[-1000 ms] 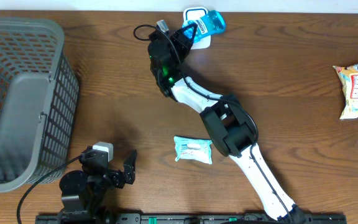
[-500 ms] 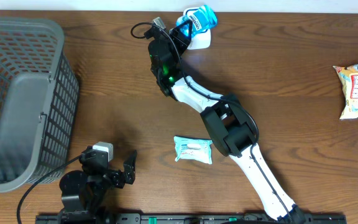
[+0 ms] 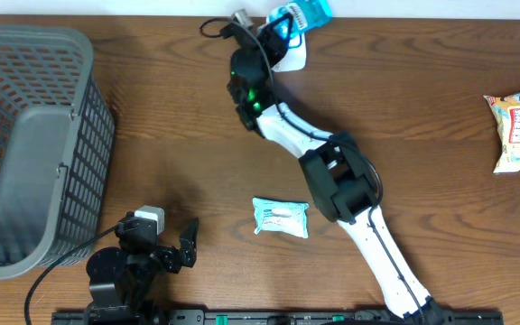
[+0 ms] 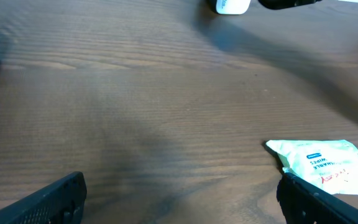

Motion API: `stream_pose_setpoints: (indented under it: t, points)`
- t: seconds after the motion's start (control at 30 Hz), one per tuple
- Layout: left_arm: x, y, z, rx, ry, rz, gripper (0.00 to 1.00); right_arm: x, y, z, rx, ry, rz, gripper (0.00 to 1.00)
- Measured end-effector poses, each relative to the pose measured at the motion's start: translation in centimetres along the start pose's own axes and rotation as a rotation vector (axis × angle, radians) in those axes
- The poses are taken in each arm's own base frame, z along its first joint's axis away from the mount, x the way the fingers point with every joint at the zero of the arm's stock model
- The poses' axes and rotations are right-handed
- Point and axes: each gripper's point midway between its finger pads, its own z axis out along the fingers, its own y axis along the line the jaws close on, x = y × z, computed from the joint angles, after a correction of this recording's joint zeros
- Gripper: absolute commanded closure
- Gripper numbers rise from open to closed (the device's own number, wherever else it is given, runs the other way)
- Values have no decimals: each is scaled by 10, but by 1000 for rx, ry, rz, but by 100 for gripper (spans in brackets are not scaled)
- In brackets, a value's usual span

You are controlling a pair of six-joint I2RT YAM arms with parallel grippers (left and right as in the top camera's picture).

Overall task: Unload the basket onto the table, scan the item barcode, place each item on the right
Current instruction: 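Move the bottle to the right edge beside the snack bag and release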

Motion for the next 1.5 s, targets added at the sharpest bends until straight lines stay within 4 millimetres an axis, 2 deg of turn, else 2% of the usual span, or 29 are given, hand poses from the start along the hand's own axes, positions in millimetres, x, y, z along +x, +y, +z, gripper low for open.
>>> stream_pose_setpoints:
  t: [0.13, 0.17, 0.23, 0.33, 0.37, 0.47, 0.53, 0.6, 0.67, 0.73, 0.83, 0.9, 0.93, 1.0, 1.13, 1.23, 1.33, 1.5]
  points:
    - [0, 0, 0, 0, 0, 0, 2, 50, -19, 37, 74, 191, -24, 86]
    - [0, 0, 0, 0, 0, 0, 2, 71, -27, 52, 103, 261, -24, 86]
    - [0, 0, 0, 0, 0, 0, 2, 126, -50, 88, 178, 432, -17, 88]
    - [0, 0, 0, 0, 0, 0, 2, 187, -75, 121, 259, 604, -3, 87]
    - [0, 0, 0, 0, 0, 0, 2, 217, -87, 135, 296, 676, 3, 87]
    - [0, 0, 0, 0, 0, 0, 2, 265, -97, 151, 341, 771, -4, 85]
    - [0, 0, 0, 0, 0, 0, 2, 294, -89, 156, 329, 809, -64, 83]
    - [0, 0, 0, 0, 0, 1, 2, 315, -81, 157, 316, 829, -99, 78]
    - [0, 0, 0, 0, 0, 0, 2, 349, -74, 159, 309, 860, -125, 73]
    - [0, 0, 0, 0, 0, 0, 2, 375, -77, 163, 323, 890, -116, 64]
    - [0, 0, 0, 0, 0, 0, 2, 406, -87, 169, 358, 931, -86, 36]
    - [0, 0, 0, 0, 0, 0, 2, 425, -98, 173, 401, 958, -44, 26]
    - [0, 0, 0, 0, 0, 0, 2, 429, -100, 174, 407, 962, -38, 22]
    - [0, 0, 0, 0, 0, 0, 2, 441, -111, 177, 462, 974, 23, 2]
    - [0, 0, 0, 0, 0, 0, 2, 447, -135, 177, 599, 962, 197, 1]
    - [0, 0, 0, -2, 1, 0, 2, 438, -161, 173, 734, 893, 423, 1]
    - [0, 1, 0, -3, 0, 0, 2, 430, -182, 166, 799, 852, 543, 1]
    - [0, 1, 0, -3, 0, 0, 2, 413, -206, 159, 801, 849, 569, 1]
